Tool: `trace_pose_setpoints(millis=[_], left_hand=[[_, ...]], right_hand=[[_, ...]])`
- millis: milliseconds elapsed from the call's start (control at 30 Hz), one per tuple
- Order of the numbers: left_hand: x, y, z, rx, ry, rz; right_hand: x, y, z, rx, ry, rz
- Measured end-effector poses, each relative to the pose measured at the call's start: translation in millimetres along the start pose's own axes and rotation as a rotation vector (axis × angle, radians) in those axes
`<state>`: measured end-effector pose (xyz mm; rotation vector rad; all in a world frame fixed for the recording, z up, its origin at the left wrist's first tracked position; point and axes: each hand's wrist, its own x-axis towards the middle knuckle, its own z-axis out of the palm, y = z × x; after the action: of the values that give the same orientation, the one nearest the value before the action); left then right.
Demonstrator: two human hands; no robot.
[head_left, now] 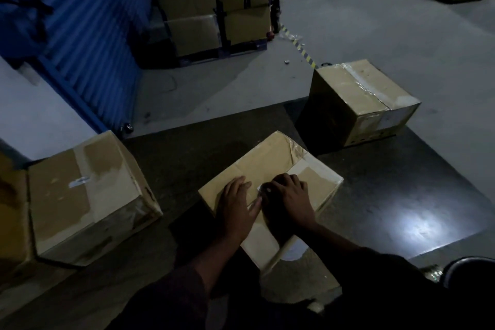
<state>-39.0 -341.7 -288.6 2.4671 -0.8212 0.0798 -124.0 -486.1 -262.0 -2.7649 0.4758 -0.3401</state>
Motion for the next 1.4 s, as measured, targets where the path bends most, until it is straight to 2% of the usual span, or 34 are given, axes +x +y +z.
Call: trace_pose_setpoints(millis=[167,267,333,467,567,667,767,867,1000,1100,1233,1400], left_hand=[[6.3,-1.7,-1.9,0.016,-0.032,-0.003],[22.7,-13.3,-5.7,-0.012,-0.092,-0.09],[37.5,-19.6,-15.7,-0.067,-0.148,-0.217],[51.9,-16.5,-28.4,-0.076,-0.201,-0.319],[41.4,-15.5,-32.6,-0.083,-0.114,-0.393],[23.4,-16.1,-38.6,-0.036,-0.086,-0.444],[-0.6,-11.4,-39.3,-0.11,-0.078,-0.519],[-22.1,-0.9,-39.9,-0.184,-0.039,-0.534],[-24.5,10.0,-38.5,-0.194,0.067,-0.389],[-15.1,13.6,-27.8,-0.177,0.043,-0.186],[-2.6,17.2,-14.3,-0.089,0.003,0.037],[0.7,15.1,-6.3,-0.041,0.013,0.047]], right_hand=[[-2.0,2.7,-7.2,0.061,-0.031,0.01],[-26.9,6.7,-12.7,0.013,0.086,0.218],[-49.5,8.8,-15.5,0.109,0.215,0.402],[-61.2,6.1,-12.9,0.309,0.279,0.599],[-46.6,8.6,-7.5,0.319,0.274,0.535],[-18.0,21.9,-11.7,0.309,0.124,0.391],[8.4,34.6,-29.4,0.245,-0.061,0.2],[13.5,39.3,-35.5,0.222,-0.115,0.104],[-13.4,30.1,-24.7,0.215,0.066,0.174],[-36.5,12.9,-17.1,0.203,0.159,0.159],[-36.4,5.0,-15.4,0.127,0.119,0.158],[-31.2,7.0,-9.4,0.047,0.048,0.198]])
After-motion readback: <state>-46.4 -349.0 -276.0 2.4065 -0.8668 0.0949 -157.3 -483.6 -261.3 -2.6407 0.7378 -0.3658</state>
